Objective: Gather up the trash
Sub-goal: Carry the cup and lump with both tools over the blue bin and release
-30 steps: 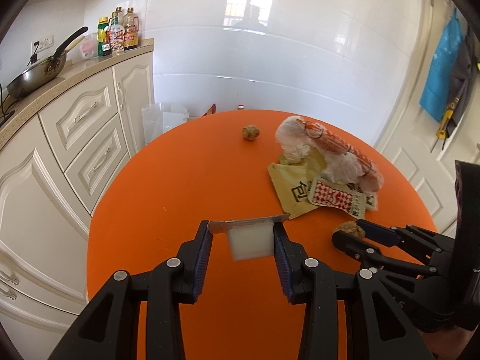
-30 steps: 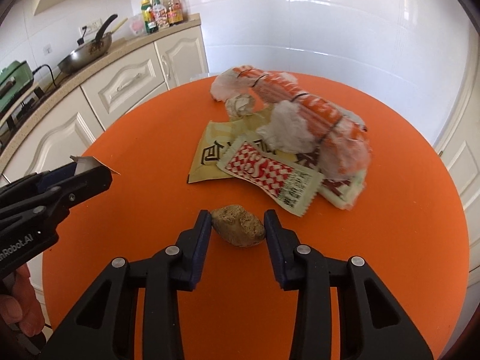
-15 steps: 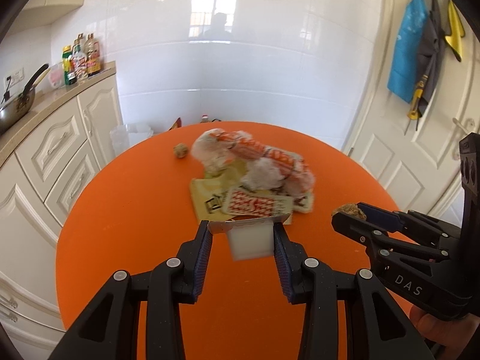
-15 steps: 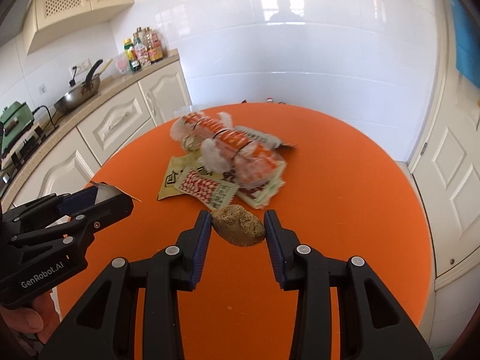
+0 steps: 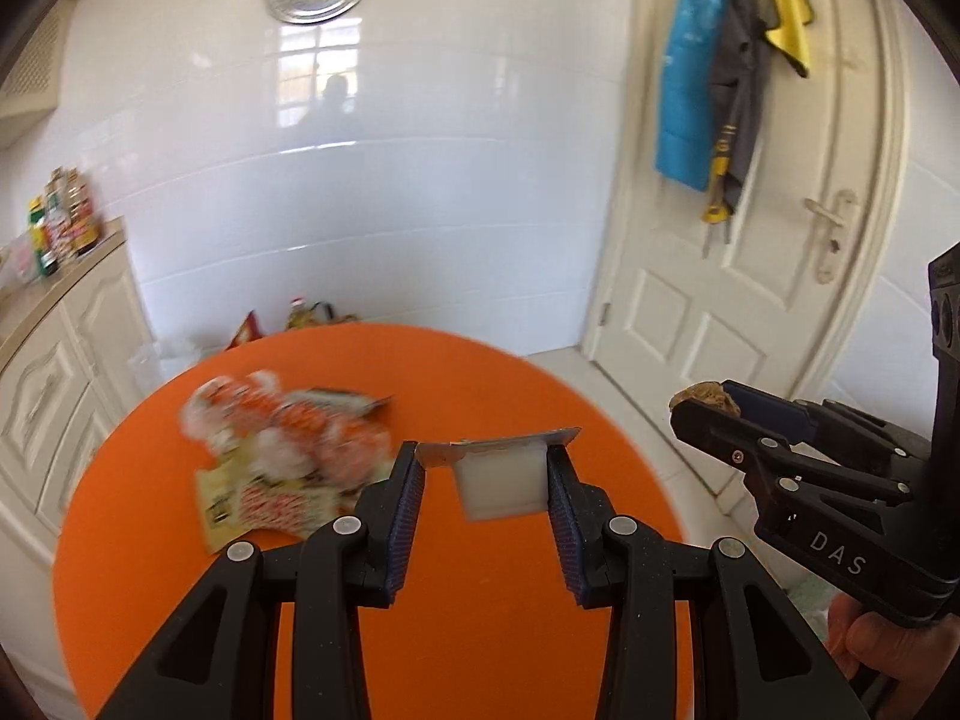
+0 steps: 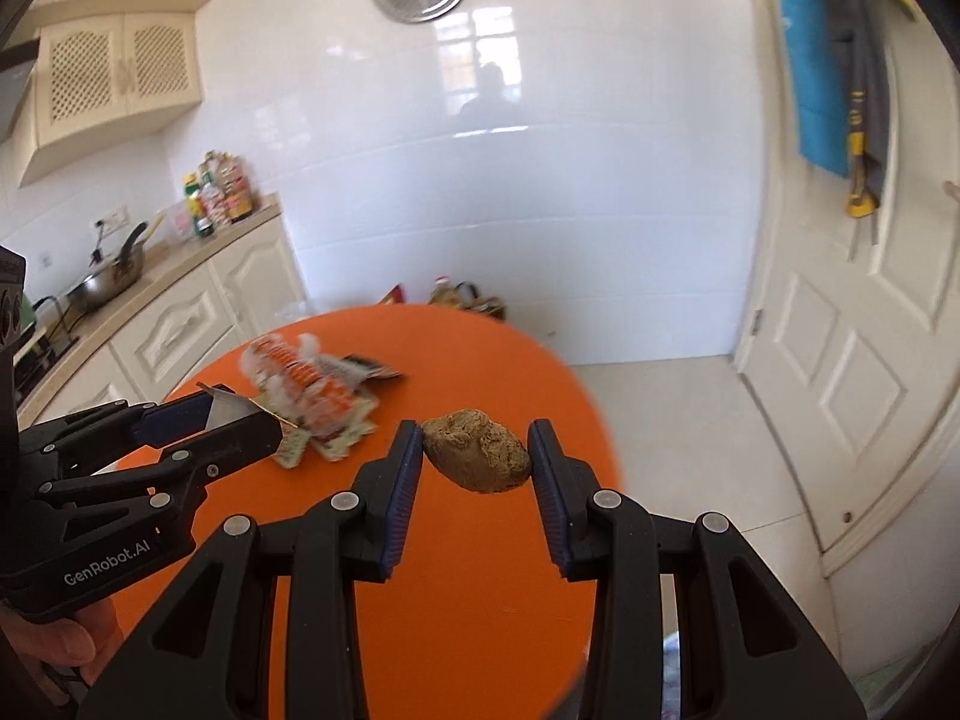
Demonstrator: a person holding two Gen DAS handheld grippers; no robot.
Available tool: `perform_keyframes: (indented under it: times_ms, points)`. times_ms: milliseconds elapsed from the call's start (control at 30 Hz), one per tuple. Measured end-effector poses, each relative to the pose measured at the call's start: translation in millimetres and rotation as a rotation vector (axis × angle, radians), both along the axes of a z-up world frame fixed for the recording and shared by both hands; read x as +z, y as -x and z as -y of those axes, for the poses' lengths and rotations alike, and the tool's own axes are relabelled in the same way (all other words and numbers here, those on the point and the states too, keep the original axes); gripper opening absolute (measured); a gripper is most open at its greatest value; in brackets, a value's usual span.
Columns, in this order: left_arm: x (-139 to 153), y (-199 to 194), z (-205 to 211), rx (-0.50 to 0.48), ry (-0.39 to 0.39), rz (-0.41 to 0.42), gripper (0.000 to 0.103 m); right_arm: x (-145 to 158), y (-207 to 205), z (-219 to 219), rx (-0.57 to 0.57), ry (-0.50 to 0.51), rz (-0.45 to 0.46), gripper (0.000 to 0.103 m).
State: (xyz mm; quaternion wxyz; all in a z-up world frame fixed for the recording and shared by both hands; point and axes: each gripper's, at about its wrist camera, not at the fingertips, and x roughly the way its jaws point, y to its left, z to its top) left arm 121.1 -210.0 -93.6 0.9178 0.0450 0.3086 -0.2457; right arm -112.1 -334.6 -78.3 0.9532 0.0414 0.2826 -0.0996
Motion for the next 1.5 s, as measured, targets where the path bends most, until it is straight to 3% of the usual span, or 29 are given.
perform_keyframes:
  times_ms: [200, 400, 667, 933, 1067, 1100, 1133, 1167, 1200, 1333, 1400, 1500]
  points:
    - [2.9, 11.6, 91.7, -0.190, 0.013, -0.019, 0.036, 15.6, 68.3, 77.3, -0.196, 0.022, 0.017, 0.037]
    - [-24.7, 29.8, 177.7, -0.367, -0.002, -0.118, 0.036, -6.4, 132.2, 153.3, -0.393, -0.020, -0.026, 0.037]
    - [-111.8, 22.4, 274.5, -0.495, -0.126, -0.341, 0.036, -104.5, 172.4, 242.1, -0.545, -0.201, -0.174, 0.037]
    - [-210.7, -6.2, 337.9, -0.530, -0.207, -0.596, 0.037, -208.9, 180.9, 301.2, -0.600, -0.429, -0.262, 0.037]
    - [-232.4, -15.0, 355.4, -0.535, -0.234, -0.637, 0.039, -242.0, 183.5, 324.6, -0.626, -0.531, -0.268, 0.039]
    - [-236.3, -16.3, 357.9, -0.531, -0.242, -0.642, 0.042, -246.7, 183.3, 327.7, -0.631, -0.552, -0.264, 0.047]
    - [-239.5, -21.5, 367.7, -0.525, -0.251, -0.646, 0.053, -253.1, 183.8, 331.8, -0.638, -0.573, -0.268, 0.054]
    - [-240.9, -32.6, 366.3, -0.515, -0.261, -0.645, 0.062, -257.1, 185.1, 333.6, -0.647, -0.580, -0.271, 0.071]
    - [-241.6, -35.6, 367.6, -0.502, -0.269, -0.635, 0.066, -260.0, 186.2, 335.6, -0.660, -0.582, -0.269, 0.078]
    - [-239.2, -45.8, 390.0, -0.470, -0.280, -0.623, 0.080, -263.5, 190.7, 337.9, -0.680, -0.597, -0.257, 0.085]
    - [-235.7, -42.7, 392.9, -0.449, -0.289, -0.602, 0.082, -260.6, 192.5, 334.5, -0.697, -0.578, -0.252, 0.103]
    - [-225.6, -31.2, 385.2, -0.421, -0.289, -0.561, 0.086, -251.8, 194.4, 331.4, -0.719, -0.554, -0.249, 0.103]
